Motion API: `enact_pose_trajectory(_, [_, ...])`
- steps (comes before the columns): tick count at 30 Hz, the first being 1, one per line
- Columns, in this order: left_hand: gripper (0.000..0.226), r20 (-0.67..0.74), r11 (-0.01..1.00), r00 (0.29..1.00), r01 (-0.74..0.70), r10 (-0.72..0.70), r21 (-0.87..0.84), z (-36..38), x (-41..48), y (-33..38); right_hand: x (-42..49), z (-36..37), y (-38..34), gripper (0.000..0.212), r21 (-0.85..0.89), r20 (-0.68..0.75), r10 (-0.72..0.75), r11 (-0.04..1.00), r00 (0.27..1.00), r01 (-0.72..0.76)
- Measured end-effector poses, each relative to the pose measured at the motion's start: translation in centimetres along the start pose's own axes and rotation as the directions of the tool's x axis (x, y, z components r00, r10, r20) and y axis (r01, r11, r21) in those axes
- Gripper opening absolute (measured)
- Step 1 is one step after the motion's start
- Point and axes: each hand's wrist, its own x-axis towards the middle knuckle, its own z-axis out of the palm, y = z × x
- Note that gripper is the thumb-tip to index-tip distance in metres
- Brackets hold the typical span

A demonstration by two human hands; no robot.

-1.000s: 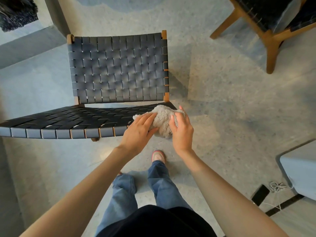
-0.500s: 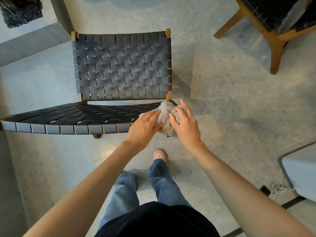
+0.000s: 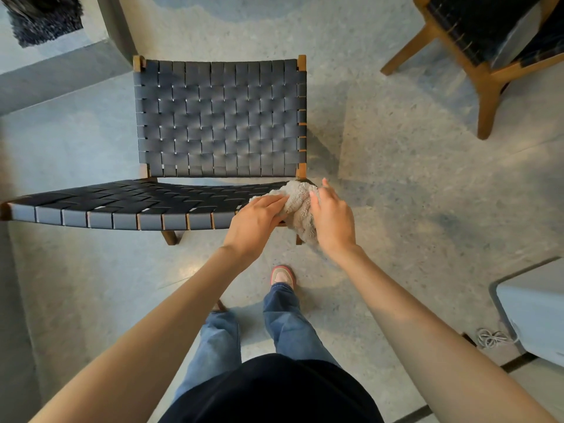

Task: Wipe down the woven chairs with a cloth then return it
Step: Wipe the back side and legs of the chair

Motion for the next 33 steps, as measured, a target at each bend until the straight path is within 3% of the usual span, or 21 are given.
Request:
enact_pose_trajectory(3, [0.034, -0.037, 1.0, 0.999, -0.023, 0.024, 0.013, -0.9, -0.3, 0.1, -0.9, -2.2, -0.9, 0.038, 0.048, 0.122, 0.021, 0.998, 0.992, -0.027])
enact_pose_trajectory(7, [0.03, -0.148, 0.994, 0.984, -0.103, 0.098, -0.028, -2.8, -2.6, 0.1, -4.1, -3.8, -1.6, 0.032, 0.174, -0.012, -0.034, 0.984, 0.999, 0.036])
enact_pose_trajectory(10, [0.024, -0.184, 0.982, 0.965, -0.19, 0.186, -0.008, -3.8, -5.3, -0.2, -6.5, -4.5, -2.2, 0.028, 0.159, -0.133, -0.115, 0.978, 0.984, 0.135])
enact_pose_trajectory(14, [0.021, -0.189, 0.974, 0.962, -0.216, 0.199, -0.074, -4.9, -9.1, -1.6, -9.3, -3.8, -4.4, 0.028, 0.192, -0.095, -0.125, 0.971, 0.988, 0.141])
enact_pose_trajectory(18, [0.029, -0.088, 0.974, 0.99, -0.123, 0.108, -0.189, -5.5, -13.5, -4.9, -12.5, -1.0, -7.4, 0.03, 0.174, 0.008, -0.123, 0.977, 0.992, 0.12])
enact_pose_trajectory(21, [0.029, -0.005, 0.966, 1.0, -0.03, 0.03, -0.257, -5.4, -16.6, -7.9, -15.1, 2.3, -9.2, 0.037, 0.197, 0.105, -0.032, 0.98, 0.994, 0.011])
enact_pose_trajectory(25, [0.03, 0.052, 0.936, 0.997, 0.071, -0.056, -0.346, -4.5, -19.6, -11.8, -18.5, 6.7, -12.2, 0.029, 0.371, 0.204, 0.045, 0.921, 0.978, -0.12])
enact_pose_trajectory(28, [0.034, 0.123, 0.897, 0.985, 0.165, -0.125, -0.411, -2.9, -20.6, -14.4, -20.3, 9.8, -14.4, 0.038, 0.412, 0.289, 0.068, 0.892, 0.955, -0.188])
enact_pose_trajectory(33, [0.022, 0.199, 0.801, 0.961, 0.272, -0.194, -0.533, 0.0, -21.4, -17.9, -20.9, 16.9, -15.6, 0.058, 0.41, 0.393, 0.025, 0.89, 0.919, -0.2])
